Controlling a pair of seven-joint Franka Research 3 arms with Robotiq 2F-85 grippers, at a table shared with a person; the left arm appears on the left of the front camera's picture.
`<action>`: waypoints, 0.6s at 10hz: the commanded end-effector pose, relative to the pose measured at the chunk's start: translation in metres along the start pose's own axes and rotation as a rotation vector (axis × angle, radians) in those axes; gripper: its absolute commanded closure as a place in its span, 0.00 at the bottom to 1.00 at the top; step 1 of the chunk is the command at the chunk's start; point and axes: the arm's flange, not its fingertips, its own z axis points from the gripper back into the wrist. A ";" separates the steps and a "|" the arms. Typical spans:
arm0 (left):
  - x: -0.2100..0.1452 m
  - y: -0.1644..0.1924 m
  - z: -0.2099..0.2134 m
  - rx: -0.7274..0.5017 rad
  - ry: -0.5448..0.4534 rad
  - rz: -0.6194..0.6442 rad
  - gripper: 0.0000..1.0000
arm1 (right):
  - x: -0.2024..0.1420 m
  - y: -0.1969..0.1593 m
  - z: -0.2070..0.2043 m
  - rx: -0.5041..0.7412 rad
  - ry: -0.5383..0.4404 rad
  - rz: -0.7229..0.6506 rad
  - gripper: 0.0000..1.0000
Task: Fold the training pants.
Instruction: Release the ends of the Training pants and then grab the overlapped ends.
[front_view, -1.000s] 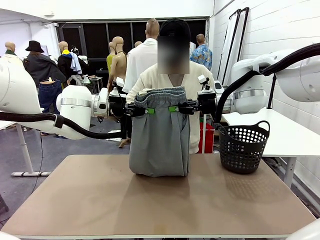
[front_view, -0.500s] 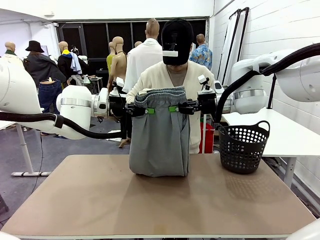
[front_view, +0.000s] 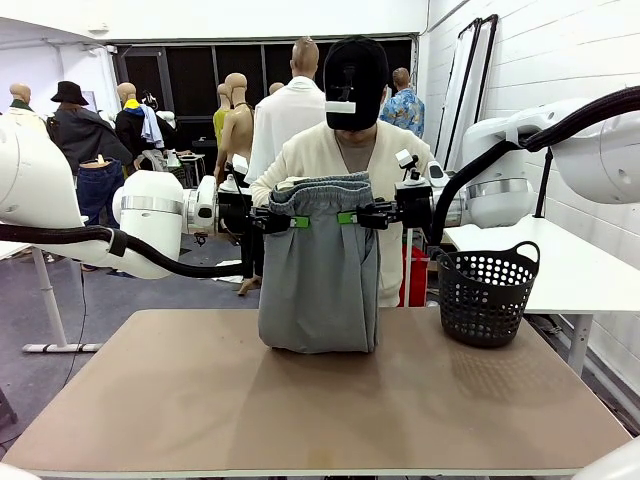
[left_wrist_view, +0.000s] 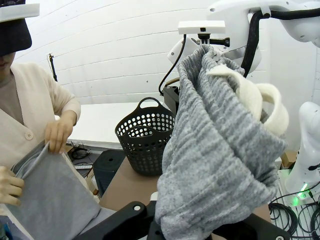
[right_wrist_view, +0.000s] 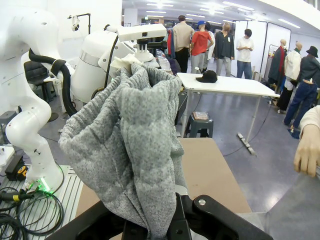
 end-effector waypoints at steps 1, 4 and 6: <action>0.000 -0.005 0.000 0.016 -0.020 -0.015 1.00 | 0.001 0.002 0.000 0.008 -0.008 0.006 1.00; 0.000 -0.005 0.000 0.016 -0.020 -0.015 1.00 | 0.001 0.002 0.000 0.008 -0.008 0.006 1.00; 0.000 -0.005 0.000 0.016 -0.020 -0.015 1.00 | 0.001 0.002 0.000 0.008 -0.008 0.006 1.00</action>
